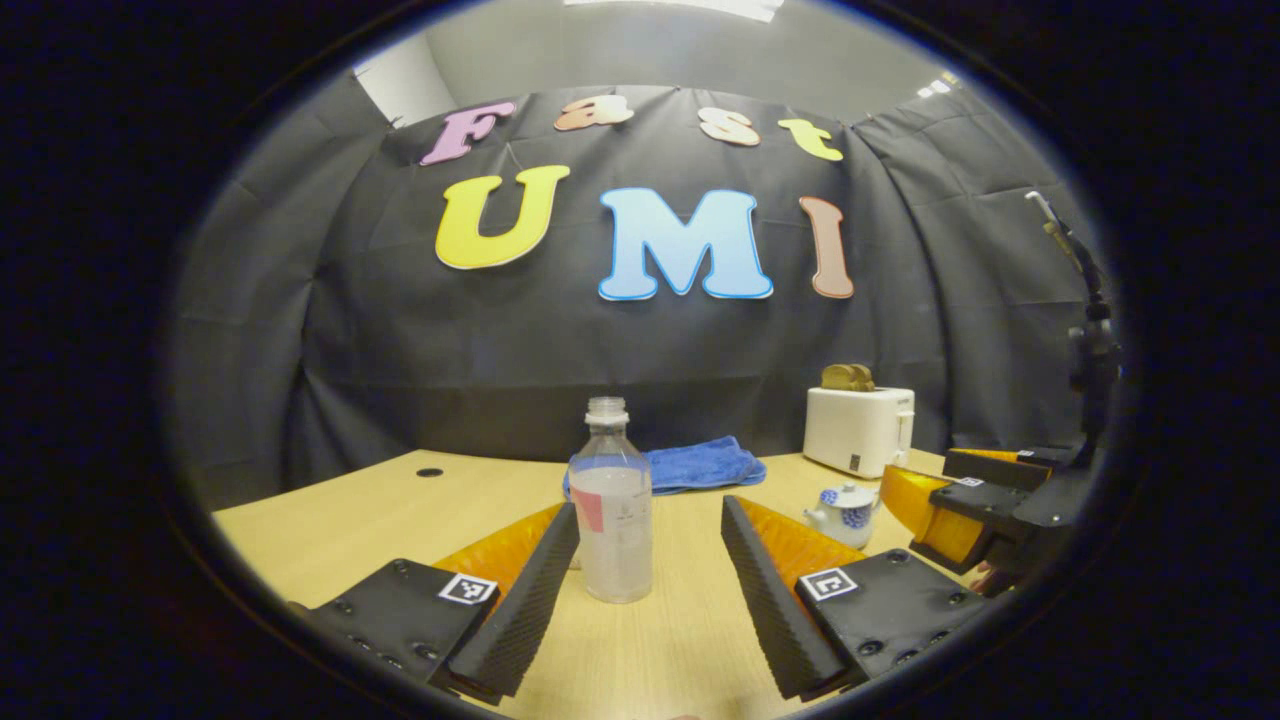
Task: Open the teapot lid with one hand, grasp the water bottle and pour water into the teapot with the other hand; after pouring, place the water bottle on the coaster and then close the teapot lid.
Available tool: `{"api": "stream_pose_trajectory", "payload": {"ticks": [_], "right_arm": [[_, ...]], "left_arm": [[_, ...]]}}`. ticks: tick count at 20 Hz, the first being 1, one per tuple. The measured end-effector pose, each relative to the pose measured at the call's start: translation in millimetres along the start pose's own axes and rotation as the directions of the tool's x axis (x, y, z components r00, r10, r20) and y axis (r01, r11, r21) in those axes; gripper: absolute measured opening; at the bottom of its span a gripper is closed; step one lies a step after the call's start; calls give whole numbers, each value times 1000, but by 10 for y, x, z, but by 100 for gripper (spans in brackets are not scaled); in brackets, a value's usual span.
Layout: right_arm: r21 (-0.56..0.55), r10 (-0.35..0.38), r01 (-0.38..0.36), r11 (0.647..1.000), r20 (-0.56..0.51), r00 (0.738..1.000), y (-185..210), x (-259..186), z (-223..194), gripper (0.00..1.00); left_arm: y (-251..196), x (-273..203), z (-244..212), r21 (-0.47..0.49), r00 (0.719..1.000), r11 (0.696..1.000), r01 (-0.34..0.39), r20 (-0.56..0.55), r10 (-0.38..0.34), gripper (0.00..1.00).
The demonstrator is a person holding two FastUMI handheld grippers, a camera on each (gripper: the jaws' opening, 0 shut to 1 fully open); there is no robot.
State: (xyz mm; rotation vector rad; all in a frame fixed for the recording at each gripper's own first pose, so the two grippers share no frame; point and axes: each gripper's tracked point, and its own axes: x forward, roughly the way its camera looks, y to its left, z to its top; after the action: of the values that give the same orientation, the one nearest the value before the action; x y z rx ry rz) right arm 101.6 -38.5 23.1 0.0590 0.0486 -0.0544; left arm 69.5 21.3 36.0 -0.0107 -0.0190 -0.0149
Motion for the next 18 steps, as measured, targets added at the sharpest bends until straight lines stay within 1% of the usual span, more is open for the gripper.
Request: {"api": "stream_pose_trajectory", "payload": {"ticks": [1,3,5,6,9,10,11,12,13,14,15,18], "right_arm": [[1,-6,6,1000,-7,1000,-19,122,14,94],[-19,-13,13,1000,-23,1000,-34,300,-2,90],[-48,0,-2,999,-29,1000,17,444,-21,89],[-60,2,-4,998,-36,999,28,500,-42,78],[-52,4,-8,999,-72,997,54,623,-126,73],[-38,7,-10,999,-79,997,44,662,-161,65],[-39,-10,6,999,-98,995,23,697,-209,45],[-42,-12,7,999,-113,994,1,710,-250,42],[-40,11,-16,999,-120,993,41,702,-239,42],[-47,8,-14,999,-121,993,60,729,-272,43],[-66,6,-14,998,-119,993,56,715,-231,20],[-107,-1,-12,994,-123,992,77,767,-262,20]], "left_arm": [[27,29,12,5,1000,1000,-3,5,3,100],[60,67,-17,13,1000,1000,-5,2,5,100],[115,104,-36,10,1000,1000,-10,-2,10,99],[151,127,-50,7,1000,1000,-15,-5,15,100],[243,223,-151,3,999,1000,-25,-27,26,100],[263,248,-159,4,999,1000,-26,-29,26,100],[289,270,-165,5,999,1000,-25,-31,25,100],[298,300,-169,4,999,1000,-23,-32,23,100],[297,304,-175,1,999,1000,-21,-33,21,100],[290,320,-168,2,999,1000,-18,-32,18,100],[283,332,-158,5,999,1000,-15,-30,15,100],[257,340,-160,18,999,1000,-10,-31,11,100]]}}
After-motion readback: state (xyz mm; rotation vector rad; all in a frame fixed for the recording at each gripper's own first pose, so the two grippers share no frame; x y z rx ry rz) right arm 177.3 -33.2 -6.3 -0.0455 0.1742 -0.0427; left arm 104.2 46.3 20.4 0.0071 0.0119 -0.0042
